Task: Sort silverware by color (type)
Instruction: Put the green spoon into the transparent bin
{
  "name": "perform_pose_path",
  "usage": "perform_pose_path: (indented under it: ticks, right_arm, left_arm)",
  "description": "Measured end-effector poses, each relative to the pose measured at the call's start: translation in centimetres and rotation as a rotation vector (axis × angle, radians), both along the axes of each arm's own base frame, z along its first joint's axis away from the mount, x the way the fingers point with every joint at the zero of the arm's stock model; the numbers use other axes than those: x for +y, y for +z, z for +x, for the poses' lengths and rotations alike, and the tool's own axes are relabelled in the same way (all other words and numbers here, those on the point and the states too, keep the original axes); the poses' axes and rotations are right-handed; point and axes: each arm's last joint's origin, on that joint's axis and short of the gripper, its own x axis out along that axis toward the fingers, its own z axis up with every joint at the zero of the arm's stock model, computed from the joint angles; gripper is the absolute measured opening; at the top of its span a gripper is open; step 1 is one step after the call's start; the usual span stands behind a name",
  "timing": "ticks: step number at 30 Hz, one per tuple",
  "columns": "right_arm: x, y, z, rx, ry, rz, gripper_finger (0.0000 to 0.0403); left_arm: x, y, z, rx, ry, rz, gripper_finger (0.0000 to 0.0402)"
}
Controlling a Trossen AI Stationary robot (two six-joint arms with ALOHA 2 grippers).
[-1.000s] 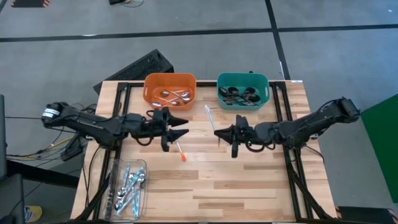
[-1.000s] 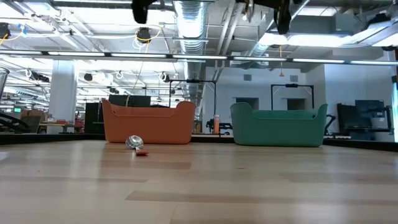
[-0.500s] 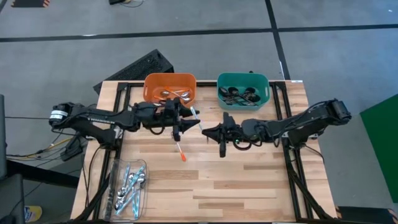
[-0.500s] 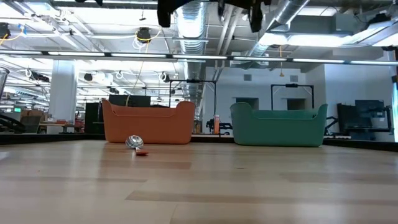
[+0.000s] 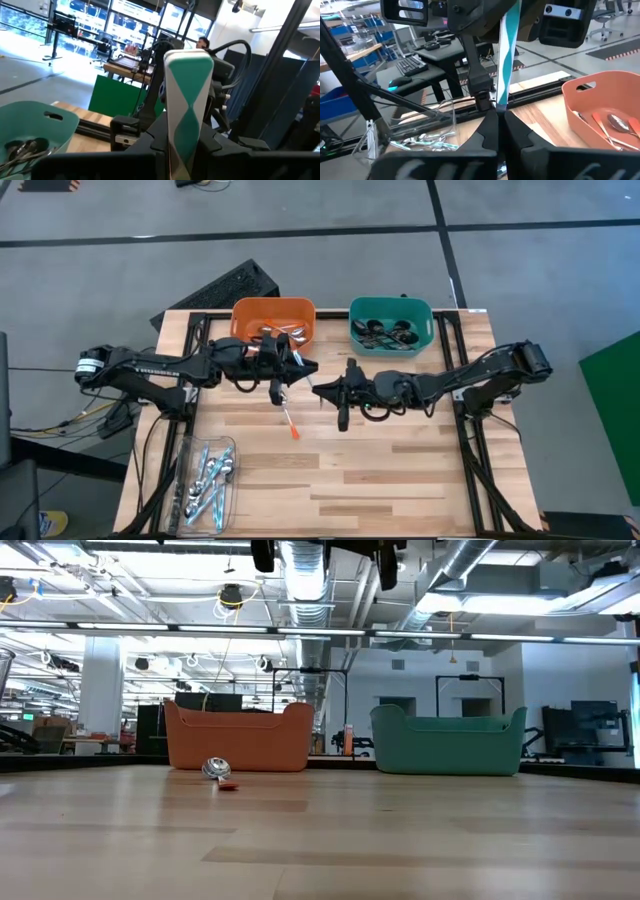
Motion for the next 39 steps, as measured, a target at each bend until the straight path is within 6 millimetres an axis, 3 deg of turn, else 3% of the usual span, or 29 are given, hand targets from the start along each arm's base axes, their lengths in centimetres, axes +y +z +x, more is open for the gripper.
perform_pose_path:
  ticks: [4,9,16,20,26,31,35,39]
  right_arm:
    - [-0.1,0.1,0.0,-0.014,-0.002,0.001,0.0034]
    - [-0.4,0.8,0.0,-0.066,-0.011,0.015,0.0096]
    - [-1.5,0.9,0.0,-0.069,-0.082,0.047,0.0182]
    - [-3.1,0.8,0.1,-0.077,-0.138,0.130,0.0204]
    - [-5.4,0.3,0.3,-0.072,-0.110,0.348,0.0202]
    - [-6.5,-1.3,0.3,0.059,-0.128,0.450,0.0190]
    - [-6.4,-2.5,0.0,0.182,-0.149,0.446,0.0181]
    - [-6.5,-2.9,-0.1,0.228,-0.160,0.437,0.0175]
  left_arm:
    - [0.0,0.0,-0.1,0.006,0.001,-0.027,0.0018]
    - [0.0,-0.2,-1.4,0.120,0.041,-0.039,0.0018]
    - [-1.2,2.0,-6.3,0.532,0.233,0.006,0.0018]
    - [-2.4,2.5,-9.0,0.697,0.256,-0.182,0.0018]
    - [-6.6,-0.4,-12.9,0.942,0.322,-0.547,0.0022]
    - [-11.4,-3.0,-15.5,0.968,0.355,-0.755,0.0020]
    - [-14.1,-4.9,-17.0,1.081,0.373,-0.827,0.0023]
    - [-15.6,-6.6,-17.6,1.247,0.390,-0.799,0.0023]
